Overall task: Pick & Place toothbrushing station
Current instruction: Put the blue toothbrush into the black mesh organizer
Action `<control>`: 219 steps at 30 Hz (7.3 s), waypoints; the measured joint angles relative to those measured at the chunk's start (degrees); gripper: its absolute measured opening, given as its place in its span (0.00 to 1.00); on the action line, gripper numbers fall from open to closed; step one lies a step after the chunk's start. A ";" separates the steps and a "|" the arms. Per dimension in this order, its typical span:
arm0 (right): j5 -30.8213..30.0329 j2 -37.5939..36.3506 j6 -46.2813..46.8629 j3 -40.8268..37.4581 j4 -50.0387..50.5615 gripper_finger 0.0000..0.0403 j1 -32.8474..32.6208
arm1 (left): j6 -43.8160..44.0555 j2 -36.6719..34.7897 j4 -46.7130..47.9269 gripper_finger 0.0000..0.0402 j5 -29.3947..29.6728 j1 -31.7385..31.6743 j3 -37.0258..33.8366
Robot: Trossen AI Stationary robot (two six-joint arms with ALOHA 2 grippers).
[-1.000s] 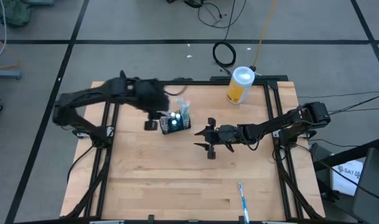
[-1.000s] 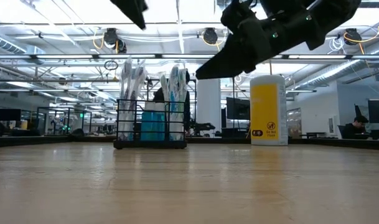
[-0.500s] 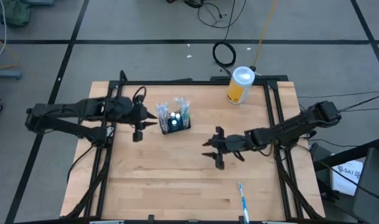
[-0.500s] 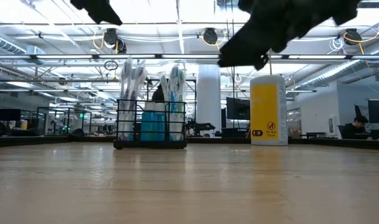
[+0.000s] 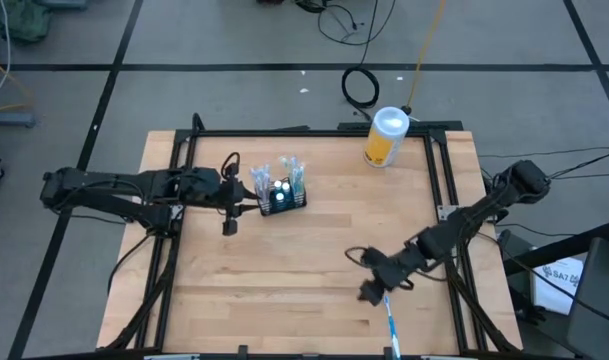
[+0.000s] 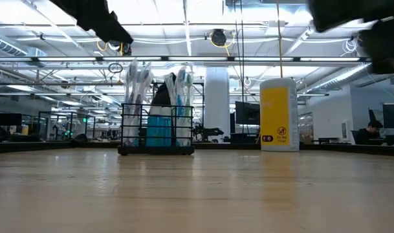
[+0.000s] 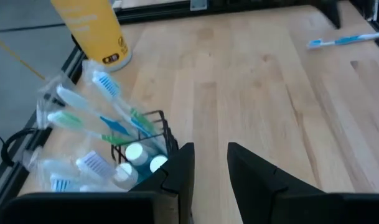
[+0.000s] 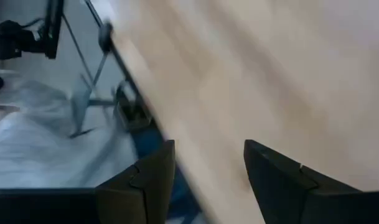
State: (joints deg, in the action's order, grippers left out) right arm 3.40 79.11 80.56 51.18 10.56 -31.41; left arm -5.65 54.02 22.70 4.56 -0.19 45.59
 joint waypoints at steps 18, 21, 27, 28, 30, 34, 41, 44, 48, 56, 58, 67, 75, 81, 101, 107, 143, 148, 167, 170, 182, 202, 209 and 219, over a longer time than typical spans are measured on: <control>2.20 0.22 29.62 -6.96 11.19 0.46 -11.20 | -0.19 0.07 1.23 0.25 -0.19 -0.04 0.03; 2.40 0.22 30.18 -10.22 6.26 0.46 -11.20 | -0.13 0.07 1.22 0.25 -1.17 -0.04 0.03; 0.74 0.22 29.70 -15.69 -4.02 0.46 -11.20 | -0.02 0.07 1.18 0.25 -3.06 -0.02 0.06; 0.72 0.22 29.45 -16.30 -5.39 0.46 -11.18 | -0.02 0.07 1.18 0.25 -3.06 -0.02 0.06; 0.95 0.22 28.47 -17.31 -6.56 0.46 -11.19 | -0.02 0.07 1.18 0.25 -3.06 -0.03 0.06; 1.13 0.86 25.31 -17.97 -6.87 0.46 -11.18 | 0.00 0.07 1.22 0.25 -3.06 -0.02 0.10; 2.75 7.12 22.95 -17.84 -18.21 0.39 -11.13 | 0.20 0.07 1.22 0.25 -3.06 -0.04 0.10; 4.11 8.65 20.58 -17.79 -18.75 0.36 -10.92 | 0.20 0.07 1.22 0.25 -3.06 -0.04 0.10; 3.86 8.74 17.59 -17.81 -17.97 0.31 -10.52 | 0.36 0.07 1.24 0.25 -3.06 -0.03 0.12; 3.87 8.85 16.20 -17.92 -18.38 0.09 -10.24 | -0.22 0.09 1.16 0.25 -3.04 -0.02 0.12; 3.66 8.90 15.44 -18.00 -19.31 0.03 -9.80 | -0.23 0.09 1.16 0.25 -3.04 -0.03 0.12; -3.03 8.47 2.24 -18.11 -35.99 0.00 -4.54 | -2.14 0.09 0.76 0.25 -3.02 -0.04 0.12; -6.73 8.39 -22.97 -18.03 -52.48 0.00 4.80 | -4.36 0.09 0.70 0.25 -2.99 -0.04 0.12; -6.78 8.39 -45.62 -18.03 -63.43 0.00 14.58 | -4.74 0.09 0.70 0.25 -2.99 -0.04 0.12; -17.42 6.61 -79.37 -1.16 -72.39 0.00 33.13 | -4.57 0.09 1.05 0.25 -3.02 -0.04 0.12; -25.09 4.46 -87.02 6.14 -56.10 0.00 36.61 | -4.57 0.09 1.01 0.25 -3.01 0.02 0.12; -13.60 14.88 -61.61 3.63 -54.03 0.00 45.56 | -5.20 0.09 0.98 0.25 -2.98 0.26 0.12; -13.63 16.37 -61.47 3.61 -53.46 0.00 45.56 | -7.78 0.09 0.42 0.25 -2.97 0.26 0.12; -4.74 15.00 -54.58 3.58 -55.25 0.00 45.72 | -7.52 0.09 0.17 0.25 -2.97 0.26 0.12; -4.76 14.79 -54.18 3.63 -55.47 0.00 45.81 | -7.23 0.09 0.17 0.25 -2.97 0.26 0.12; -1.78 14.01 -49.76 3.61 -53.74 0.00 46.04 | -7.17 0.09 0.26 0.25 -2.97 0.26 0.12; 9.31 13.83 -30.24 3.63 -54.38 0.00 49.64 | -6.97 0.09 0.24 0.25 -2.95 0.26 0.12; 10.38 13.85 -27.14 3.63 -52.98 0.00 50.74 | -7.10 0.09 0.22 0.25 -2.97 0.26 0.12; 10.30 13.85 -32.16 3.67 -42.57 0.00 51.70 | -6.93 0.09 0.20 0.25 -2.97 0.26 0.12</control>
State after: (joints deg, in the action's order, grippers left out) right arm 13.70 92.97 48.40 54.85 -32.01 20.29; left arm -12.58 54.11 22.90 1.58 0.08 45.71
